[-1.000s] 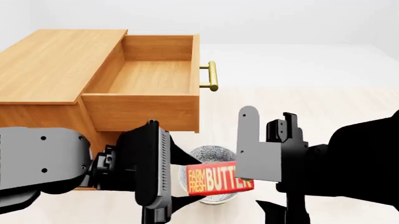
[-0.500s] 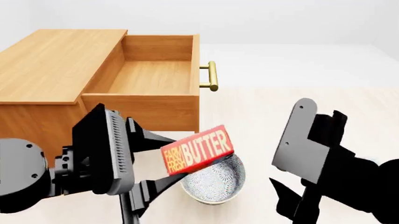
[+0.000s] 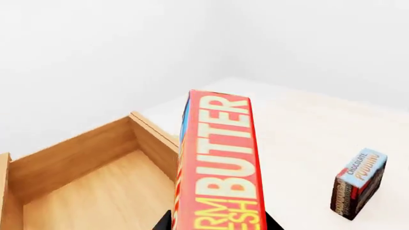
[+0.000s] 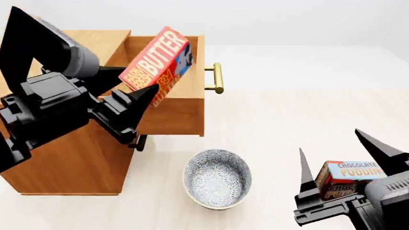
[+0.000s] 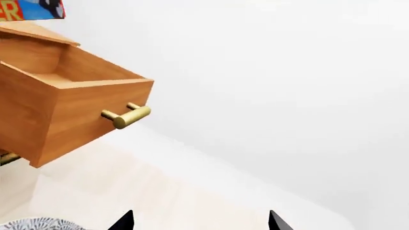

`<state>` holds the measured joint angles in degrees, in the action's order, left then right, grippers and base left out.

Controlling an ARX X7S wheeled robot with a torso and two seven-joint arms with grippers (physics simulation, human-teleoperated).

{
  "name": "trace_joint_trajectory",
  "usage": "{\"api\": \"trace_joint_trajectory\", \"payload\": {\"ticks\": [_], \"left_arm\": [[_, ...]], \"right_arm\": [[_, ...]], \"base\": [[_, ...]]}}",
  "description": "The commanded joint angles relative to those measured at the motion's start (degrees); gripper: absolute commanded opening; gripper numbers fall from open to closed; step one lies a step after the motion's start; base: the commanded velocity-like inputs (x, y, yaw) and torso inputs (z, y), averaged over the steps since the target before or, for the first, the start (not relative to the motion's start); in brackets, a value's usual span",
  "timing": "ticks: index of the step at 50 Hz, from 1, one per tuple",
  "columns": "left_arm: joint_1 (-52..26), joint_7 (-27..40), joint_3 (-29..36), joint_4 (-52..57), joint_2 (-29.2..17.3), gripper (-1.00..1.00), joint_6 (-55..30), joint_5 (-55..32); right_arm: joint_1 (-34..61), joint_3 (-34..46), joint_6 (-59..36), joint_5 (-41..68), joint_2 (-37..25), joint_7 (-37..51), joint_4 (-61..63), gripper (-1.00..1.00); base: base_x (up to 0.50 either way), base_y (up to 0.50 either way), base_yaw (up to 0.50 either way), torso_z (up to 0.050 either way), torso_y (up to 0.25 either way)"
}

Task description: Put the butter at the back in the top drawer of the cabinet and close it.

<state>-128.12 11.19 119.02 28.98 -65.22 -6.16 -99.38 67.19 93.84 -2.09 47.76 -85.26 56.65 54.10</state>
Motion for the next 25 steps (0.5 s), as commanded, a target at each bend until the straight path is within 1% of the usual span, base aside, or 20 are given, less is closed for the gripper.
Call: {"api": "trace_joint_trajectory", "payload": {"ticks": [1, 5, 7, 10, 16, 25], "left_arm": [[-6.48, 7.15, -12.9, -18.0, 10.36, -1.0, -14.58, -16.68], [-6.23, 5.78, -15.34, -31.35, 17.43, -1.0, -22.05, -19.57], [-6.35, 5.1, -16.09, -37.84, 21.15, -1.0, -25.6, -19.68], [-6.13, 3.74, -17.1, -45.13, 25.26, -1.0, -29.28, -19.63], [-3.58, -0.29, -16.55, -58.64, 33.39, -1.0, -31.12, -17.87], [1.86, -11.44, -13.62, -79.9, 45.98, -1.0, -32.61, -14.33]], "right_arm": [[-10.78, 7.62, 18.76, -16.7, -2.1, 11.21, -0.85, 1.0], [-10.78, 7.55, 18.4, -16.64, -2.02, 11.85, -0.86, 1.0], [-10.78, 7.52, 18.14, -16.72, -2.14, 12.17, -0.65, 1.0], [-10.9, 7.58, 17.98, -17.19, -2.32, 12.68, -0.39, 1.0], [-11.28, 7.86, 18.16, -17.63, -2.36, 12.71, -0.52, 1.0], [-12.09, 8.46, 20.1, -18.92, -3.07, 12.99, -1.09, 1.0]], "base": [[0.0, 0.0, 0.0, 0.0, 0.0], [0.0, 0.0, 0.0, 0.0, 0.0], [0.0, 0.0, 0.0, 0.0, 0.0], [0.0, 0.0, 0.0, 0.0, 0.003], [0.0, 0.0, 0.0, 0.0, 0.002], [0.0, 0.0, 0.0, 0.001, 0.001]]}}
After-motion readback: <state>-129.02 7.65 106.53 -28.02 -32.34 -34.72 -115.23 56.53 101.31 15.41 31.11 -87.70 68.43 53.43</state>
